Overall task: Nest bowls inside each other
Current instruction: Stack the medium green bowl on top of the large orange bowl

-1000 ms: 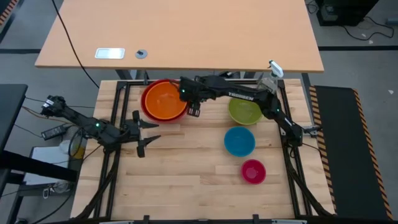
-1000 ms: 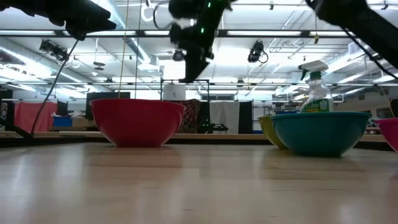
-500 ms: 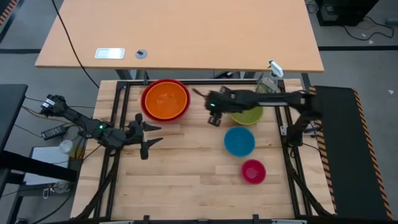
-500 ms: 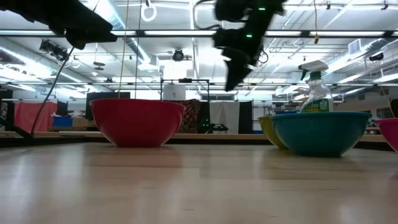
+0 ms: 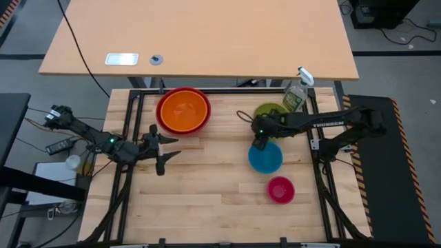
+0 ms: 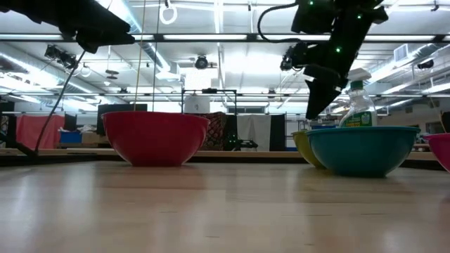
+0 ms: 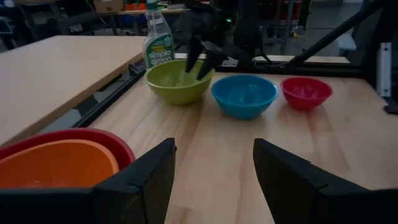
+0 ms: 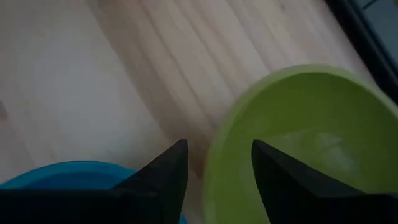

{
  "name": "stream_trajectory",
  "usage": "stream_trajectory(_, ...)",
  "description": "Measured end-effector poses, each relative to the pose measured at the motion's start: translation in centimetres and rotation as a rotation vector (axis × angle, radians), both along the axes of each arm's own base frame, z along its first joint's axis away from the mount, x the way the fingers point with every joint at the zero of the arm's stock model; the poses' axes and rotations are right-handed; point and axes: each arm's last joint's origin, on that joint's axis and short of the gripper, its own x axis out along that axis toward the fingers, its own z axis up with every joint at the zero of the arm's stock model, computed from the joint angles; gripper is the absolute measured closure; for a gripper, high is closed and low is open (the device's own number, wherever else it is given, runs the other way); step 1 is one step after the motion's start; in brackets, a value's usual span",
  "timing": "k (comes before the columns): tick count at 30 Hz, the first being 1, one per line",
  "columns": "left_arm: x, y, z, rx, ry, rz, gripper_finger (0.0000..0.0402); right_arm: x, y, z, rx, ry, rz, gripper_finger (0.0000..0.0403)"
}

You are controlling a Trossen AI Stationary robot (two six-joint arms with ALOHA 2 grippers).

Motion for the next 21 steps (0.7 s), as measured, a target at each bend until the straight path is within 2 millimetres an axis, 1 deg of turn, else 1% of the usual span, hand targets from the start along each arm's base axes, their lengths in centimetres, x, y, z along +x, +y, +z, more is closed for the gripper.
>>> stream_trajectory(4, 0.2, 0.5, 0.0, 0.004, 0.002, 0.032, 0.0182, 0.8, 0.1, -1.7, -0.016, 0.069, -0.011, 0.0219)
stream_trajectory(8, 0.2, 0.8, 0.0, 0.005, 0.002, 0.052, 0.0182, 1.2, -0.3, -3.5, -0.037, 0.155, -0.052, 0.0220)
stream_trajectory(12, 0.3, 0.9, 0.0, 0.011, 0.004, 0.063, 0.0182, 1.4, -0.3, -4.4, -0.061, 0.201, -0.065, 0.0236)
stream_trajectory(16, 0.3, 1.0, 0.0, 0.029, 0.011, 0.062, 0.0182, 1.4, -0.2, -4.5, -0.054, 0.194, -0.084, 0.0275)
stream_trajectory(21, 0.3, 1.0, 0.0, 0.041, 0.015, 0.058, 0.0182, 1.3, -0.2, -4.2, -0.048, 0.179, -0.089, 0.0354)
